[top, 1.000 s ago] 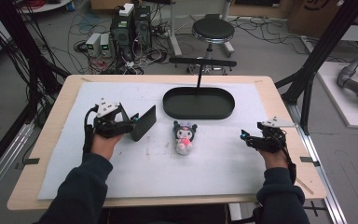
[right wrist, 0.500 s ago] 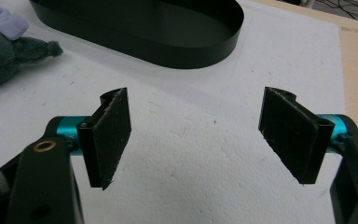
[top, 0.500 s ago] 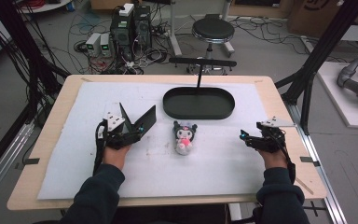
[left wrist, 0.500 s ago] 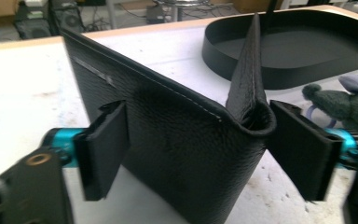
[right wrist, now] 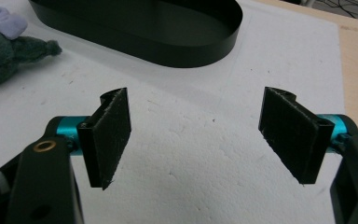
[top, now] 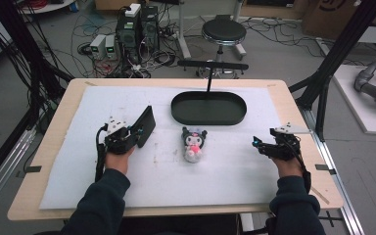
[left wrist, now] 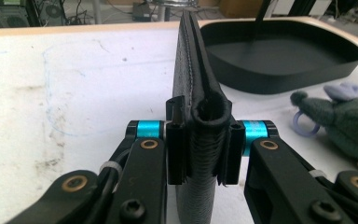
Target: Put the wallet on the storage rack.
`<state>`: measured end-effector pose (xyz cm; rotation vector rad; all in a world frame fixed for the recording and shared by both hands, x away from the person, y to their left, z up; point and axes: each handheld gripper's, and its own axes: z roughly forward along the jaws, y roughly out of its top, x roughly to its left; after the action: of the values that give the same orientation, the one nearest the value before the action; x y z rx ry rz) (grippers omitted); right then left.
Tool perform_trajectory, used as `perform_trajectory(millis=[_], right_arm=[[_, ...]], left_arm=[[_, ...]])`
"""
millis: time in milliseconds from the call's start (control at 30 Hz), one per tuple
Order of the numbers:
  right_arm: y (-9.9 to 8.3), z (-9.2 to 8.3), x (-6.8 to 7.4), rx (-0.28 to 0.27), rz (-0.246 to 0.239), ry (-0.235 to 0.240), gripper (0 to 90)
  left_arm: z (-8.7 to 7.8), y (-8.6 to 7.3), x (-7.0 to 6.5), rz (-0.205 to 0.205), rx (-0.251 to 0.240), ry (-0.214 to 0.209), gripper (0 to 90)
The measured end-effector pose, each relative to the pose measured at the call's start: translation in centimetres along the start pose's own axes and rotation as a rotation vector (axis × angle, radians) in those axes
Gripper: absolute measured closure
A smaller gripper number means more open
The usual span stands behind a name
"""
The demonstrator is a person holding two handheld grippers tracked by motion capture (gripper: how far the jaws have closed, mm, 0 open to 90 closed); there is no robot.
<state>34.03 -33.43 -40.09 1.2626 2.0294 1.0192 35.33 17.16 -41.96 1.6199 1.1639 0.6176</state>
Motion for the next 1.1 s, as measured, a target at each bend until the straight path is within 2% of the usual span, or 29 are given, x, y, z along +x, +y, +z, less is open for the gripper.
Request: perform_trajectory(millis=[233,333,433,600,667,867,1100], right_arm=[[0.0,0.1,-0.1,-0.002,0.0,0.001,25.4],[0.1,0.1,-0.1,-0.004,-0.002,0.005,25.5],[0.1,0.0,-0.1,-0.01,0.002,0.008,25.5],[0.1,0.0,-0.3,-0.011,0.012,0.009,25.4],[0.1,0.0,-0.3,-0.015,0.012,0.009,25.4],[0.1,-0.1,-0.4,-0.024,0.015,0.015,25.4],[0.0,-0.2,-0.3,-0.027,0.021,0.019,25.4]], left_arm=[[-1.3,3.4,0.7,0.029,-0.065,-0.054,76.7],[-1.3,5.0,0.9,0.031,-0.098,-0.092,76.6],[-0.8,6.6,1.0,0.037,-0.109,-0.135,76.6],[1.2,8.8,1.2,0.012,-0.105,-0.212,76.6],[2.1,9.4,1.0,0.03,-0.089,-0.231,76.7],[5.1,9.7,0.8,0.022,-0.074,-0.323,76.7],[8.6,10.3,-0.1,0.026,-0.036,-0.38,76.7]])
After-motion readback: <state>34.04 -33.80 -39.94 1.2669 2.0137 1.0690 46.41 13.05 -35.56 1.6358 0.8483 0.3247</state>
